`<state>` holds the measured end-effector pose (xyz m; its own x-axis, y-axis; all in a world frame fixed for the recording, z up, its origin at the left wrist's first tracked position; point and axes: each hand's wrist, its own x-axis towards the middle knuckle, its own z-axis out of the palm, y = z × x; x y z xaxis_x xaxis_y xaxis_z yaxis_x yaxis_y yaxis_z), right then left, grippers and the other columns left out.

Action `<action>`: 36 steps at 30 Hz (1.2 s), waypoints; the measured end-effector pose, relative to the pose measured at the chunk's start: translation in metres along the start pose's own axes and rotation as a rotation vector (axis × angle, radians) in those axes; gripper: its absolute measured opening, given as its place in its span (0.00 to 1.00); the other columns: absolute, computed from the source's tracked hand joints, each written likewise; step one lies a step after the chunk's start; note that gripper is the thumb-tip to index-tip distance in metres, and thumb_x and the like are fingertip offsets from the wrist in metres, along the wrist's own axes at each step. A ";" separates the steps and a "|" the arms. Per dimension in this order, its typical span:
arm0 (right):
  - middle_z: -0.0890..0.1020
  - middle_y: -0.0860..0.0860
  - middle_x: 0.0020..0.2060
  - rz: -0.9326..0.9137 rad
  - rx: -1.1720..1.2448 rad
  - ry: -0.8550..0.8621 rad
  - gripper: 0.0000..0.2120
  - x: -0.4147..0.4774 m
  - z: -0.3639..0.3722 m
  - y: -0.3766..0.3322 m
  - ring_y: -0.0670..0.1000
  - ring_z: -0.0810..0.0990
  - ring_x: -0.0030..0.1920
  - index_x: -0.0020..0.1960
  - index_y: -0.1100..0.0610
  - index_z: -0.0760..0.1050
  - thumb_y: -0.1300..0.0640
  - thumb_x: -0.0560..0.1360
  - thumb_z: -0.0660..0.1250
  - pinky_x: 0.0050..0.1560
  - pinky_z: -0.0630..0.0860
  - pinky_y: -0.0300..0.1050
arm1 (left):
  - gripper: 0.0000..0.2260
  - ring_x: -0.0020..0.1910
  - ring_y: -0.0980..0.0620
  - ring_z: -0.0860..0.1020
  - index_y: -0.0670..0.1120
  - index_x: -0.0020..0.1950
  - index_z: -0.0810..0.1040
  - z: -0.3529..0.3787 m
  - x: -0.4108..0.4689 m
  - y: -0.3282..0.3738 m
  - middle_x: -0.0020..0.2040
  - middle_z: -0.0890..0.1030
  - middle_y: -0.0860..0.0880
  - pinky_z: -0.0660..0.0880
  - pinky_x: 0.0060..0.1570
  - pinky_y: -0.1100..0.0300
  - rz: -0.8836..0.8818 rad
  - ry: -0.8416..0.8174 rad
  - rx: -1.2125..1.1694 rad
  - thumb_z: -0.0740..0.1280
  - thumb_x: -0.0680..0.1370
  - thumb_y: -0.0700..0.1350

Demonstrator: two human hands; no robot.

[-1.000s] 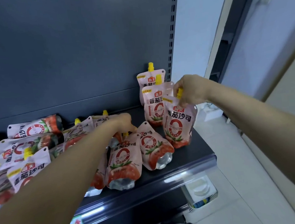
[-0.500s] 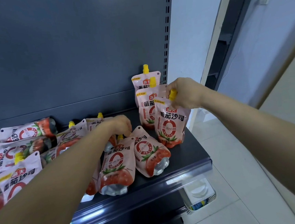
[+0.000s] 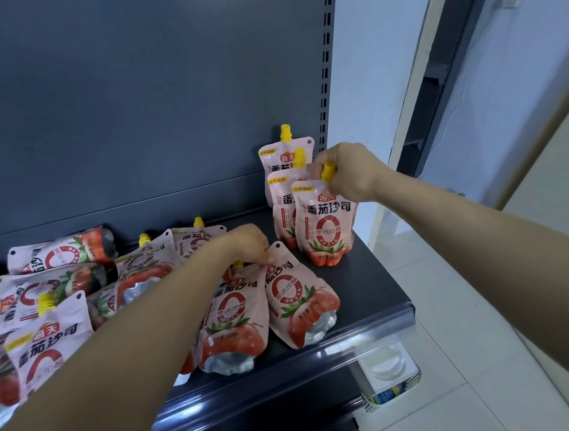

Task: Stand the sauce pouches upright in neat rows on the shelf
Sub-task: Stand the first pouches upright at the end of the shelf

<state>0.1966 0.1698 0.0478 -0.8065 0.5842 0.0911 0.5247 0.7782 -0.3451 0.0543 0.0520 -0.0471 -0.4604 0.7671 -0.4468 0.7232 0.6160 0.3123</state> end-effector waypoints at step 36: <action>0.80 0.58 0.43 0.009 0.006 -0.246 0.14 0.003 -0.019 0.008 0.53 0.73 0.43 0.54 0.66 0.80 0.72 0.71 0.63 0.39 0.71 0.39 | 0.10 0.30 0.52 0.70 0.37 0.38 0.75 -0.030 -0.070 0.070 0.31 0.73 0.49 0.69 0.31 0.66 0.401 0.371 -0.284 0.75 0.67 0.40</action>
<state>0.2041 0.1821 0.0628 -0.8442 0.5167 -0.1423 0.5312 0.7713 -0.3507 0.1214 0.0470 0.0309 -0.3666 0.9286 0.0576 0.7352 0.2512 0.6296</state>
